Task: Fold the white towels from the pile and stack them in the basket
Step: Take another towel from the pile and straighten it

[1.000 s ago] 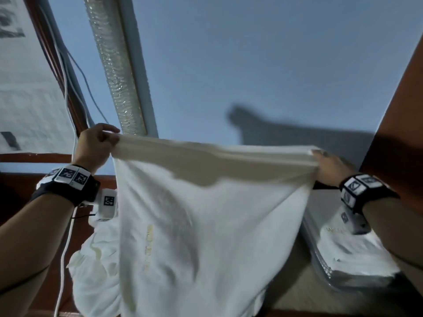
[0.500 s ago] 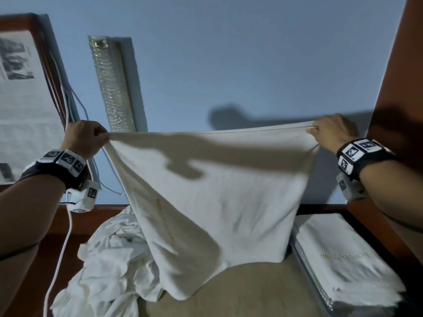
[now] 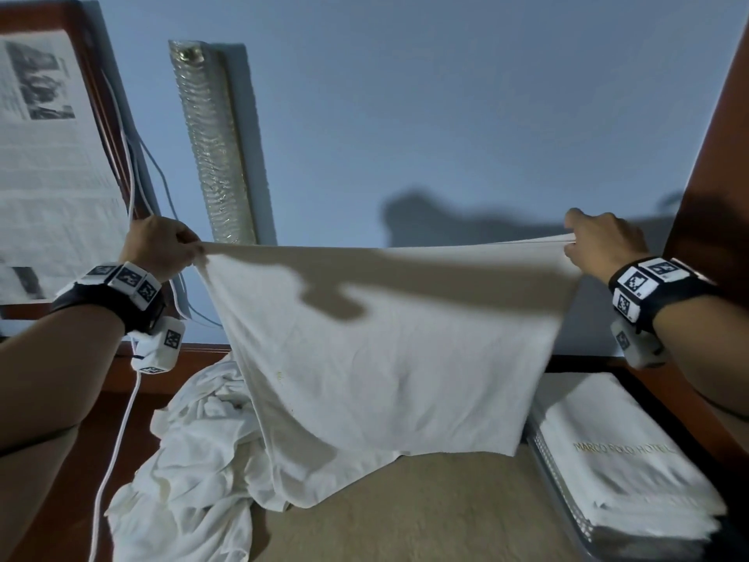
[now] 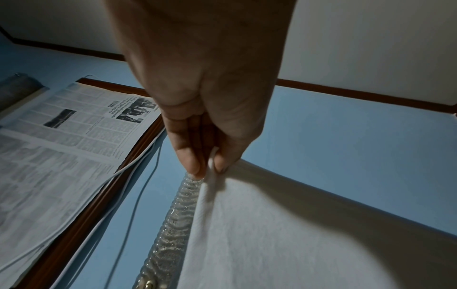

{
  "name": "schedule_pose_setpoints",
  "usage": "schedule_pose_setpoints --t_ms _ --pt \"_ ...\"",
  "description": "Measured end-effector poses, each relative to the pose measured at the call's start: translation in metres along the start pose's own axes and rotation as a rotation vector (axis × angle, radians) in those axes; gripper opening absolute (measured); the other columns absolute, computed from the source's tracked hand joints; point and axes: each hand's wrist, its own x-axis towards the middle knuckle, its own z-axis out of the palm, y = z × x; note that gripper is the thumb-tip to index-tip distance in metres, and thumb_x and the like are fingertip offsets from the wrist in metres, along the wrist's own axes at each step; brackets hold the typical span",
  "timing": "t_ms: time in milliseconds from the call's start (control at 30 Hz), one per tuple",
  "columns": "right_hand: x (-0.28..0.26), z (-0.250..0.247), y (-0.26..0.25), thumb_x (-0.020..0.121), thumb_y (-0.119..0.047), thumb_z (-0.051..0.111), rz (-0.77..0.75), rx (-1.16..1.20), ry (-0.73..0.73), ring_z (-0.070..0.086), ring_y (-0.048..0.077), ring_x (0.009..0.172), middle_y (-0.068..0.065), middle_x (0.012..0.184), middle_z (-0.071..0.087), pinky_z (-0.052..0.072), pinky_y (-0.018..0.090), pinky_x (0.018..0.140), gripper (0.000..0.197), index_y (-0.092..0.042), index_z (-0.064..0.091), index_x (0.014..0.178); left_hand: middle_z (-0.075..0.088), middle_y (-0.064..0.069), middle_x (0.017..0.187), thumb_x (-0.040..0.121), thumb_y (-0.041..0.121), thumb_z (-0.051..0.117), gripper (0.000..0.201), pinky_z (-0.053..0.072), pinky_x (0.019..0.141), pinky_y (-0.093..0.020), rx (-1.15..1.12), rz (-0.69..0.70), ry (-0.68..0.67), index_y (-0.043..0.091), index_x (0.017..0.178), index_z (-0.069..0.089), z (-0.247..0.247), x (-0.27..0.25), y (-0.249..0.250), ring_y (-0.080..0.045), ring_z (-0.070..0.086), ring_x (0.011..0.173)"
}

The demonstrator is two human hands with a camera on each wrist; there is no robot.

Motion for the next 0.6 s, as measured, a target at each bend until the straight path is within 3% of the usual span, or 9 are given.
schedule_pose_setpoints --t_ms 133,267,333,433,533,600 --pt "-0.001 0.006 -0.006 0.086 -0.020 0.066 0.034 -0.078 -0.147 0.064 0.040 0.100 0.018 0.105 0.063 0.049 0.044 0.082 0.015 -0.010 0.063 0.097 0.071 0.000 0.066 0.078 0.024 0.086 0.013 0.049 0.072 -0.030 -0.010 0.026 -0.008 0.013 0.084 0.083 -0.002 -0.003 0.008 -0.018 0.066 0.072" --pt "-0.005 0.024 -0.001 0.088 -0.033 0.071 0.022 -0.143 -0.261 0.063 0.038 0.109 0.017 0.118 0.066 0.054 0.046 0.090 0.028 -0.012 0.069 0.106 0.074 0.001 0.064 0.083 0.023 0.082 0.009 0.057 0.082 -0.030 -0.092 0.040 -0.035 0.013 0.084 0.081 -0.006 -0.009 0.022 -0.012 0.071 0.064" --pt "-0.010 0.036 0.003 0.088 -0.040 0.073 0.010 -0.231 -0.258 0.054 0.036 0.117 0.013 0.117 0.062 0.044 0.047 0.095 0.031 -0.016 0.072 0.108 0.075 -0.001 0.065 0.082 0.020 0.083 0.007 0.056 0.077 -0.024 -0.158 0.006 -0.059 0.014 0.084 0.080 -0.009 -0.014 0.027 -0.007 0.071 0.059" --pt "-0.019 0.045 0.010 0.085 -0.056 0.074 -0.014 -0.262 -0.243 0.042 0.031 0.118 0.006 0.108 0.054 0.029 0.042 0.087 0.037 -0.023 0.076 0.104 0.074 0.000 0.065 0.082 0.020 0.084 0.006 0.051 0.063 -0.017 -0.129 -0.017 -0.085 0.015 0.084 0.080 -0.010 -0.018 0.024 -0.008 0.072 0.062" --pt "-0.013 0.065 0.032 0.087 -0.057 0.063 0.021 -0.090 -0.239 0.060 0.033 0.106 0.009 0.102 0.066 0.048 0.039 0.093 0.042 -0.018 0.078 0.094 0.073 0.000 0.066 0.082 0.022 0.084 0.010 0.049 0.059 -0.018 -0.070 -0.031 -0.109 0.013 0.084 0.080 -0.006 -0.023 0.013 -0.010 0.071 0.062" --pt "-0.017 0.068 0.040 0.094 -0.045 0.065 0.058 0.070 -0.212 0.067 0.035 0.096 0.014 0.098 0.071 0.055 0.039 0.086 0.030 -0.020 0.067 0.077 0.073 -0.002 0.069 0.081 0.023 0.086 0.012 0.052 0.062 -0.025 -0.039 -0.043 -0.110 0.013 0.085 0.081 0.001 -0.028 0.005 -0.014 0.069 0.067"
